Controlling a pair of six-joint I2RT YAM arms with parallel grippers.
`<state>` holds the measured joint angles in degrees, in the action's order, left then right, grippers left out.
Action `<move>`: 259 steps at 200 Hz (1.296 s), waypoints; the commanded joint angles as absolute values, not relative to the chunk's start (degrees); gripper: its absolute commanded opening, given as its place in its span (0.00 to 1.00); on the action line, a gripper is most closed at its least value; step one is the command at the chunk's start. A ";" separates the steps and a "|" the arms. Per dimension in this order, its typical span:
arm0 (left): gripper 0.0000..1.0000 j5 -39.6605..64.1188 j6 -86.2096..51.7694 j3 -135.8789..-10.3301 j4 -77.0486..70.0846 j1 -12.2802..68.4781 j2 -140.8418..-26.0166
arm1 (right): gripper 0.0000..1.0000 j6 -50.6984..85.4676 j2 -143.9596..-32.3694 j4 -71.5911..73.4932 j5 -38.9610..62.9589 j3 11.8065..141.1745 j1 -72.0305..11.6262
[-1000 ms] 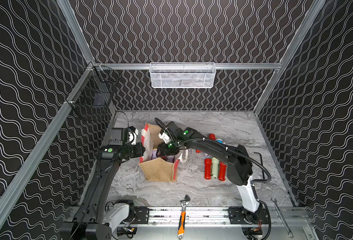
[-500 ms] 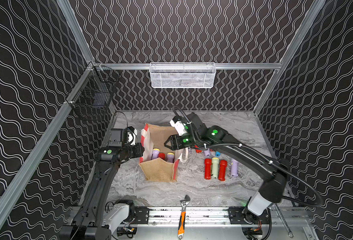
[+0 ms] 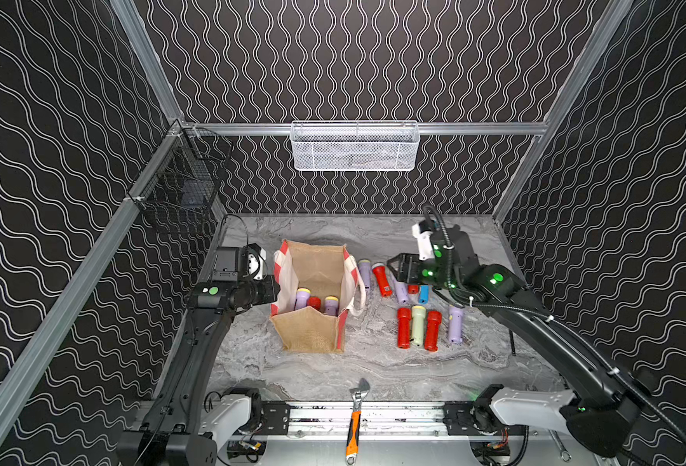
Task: Put the flashlights into the tote bags
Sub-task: Pick up the flashlight from the center of the board.
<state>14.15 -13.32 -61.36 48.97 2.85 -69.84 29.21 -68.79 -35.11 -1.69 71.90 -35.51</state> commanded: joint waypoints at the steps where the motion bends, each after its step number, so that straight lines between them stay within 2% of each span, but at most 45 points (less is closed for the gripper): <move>1: 0.29 13.89 -12.76 -61.72 47.82 2.81 -70.29 | 0.69 33.47 -64.60 -37.74 -7.13 67.21 -31.83; 62: 0.30 14.29 -12.46 -61.48 47.56 2.81 -71.24 | 0.70 36.27 -60.07 -42.23 -8.15 54.87 -20.53; 137: 0.31 14.15 -12.24 -61.86 47.46 2.81 -72.68 | 0.71 32.67 -58.18 -39.11 1.37 40.52 -5.55; 202: 0.32 13.55 -12.22 -62.07 47.79 2.81 -73.73 | 0.71 29.72 -61.85 -33.84 6.52 35.50 -0.93; 259: 0.33 13.10 -12.30 -62.19 47.90 2.81 -74.36 | 0.70 28.24 -64.87 -31.91 6.10 34.81 0.01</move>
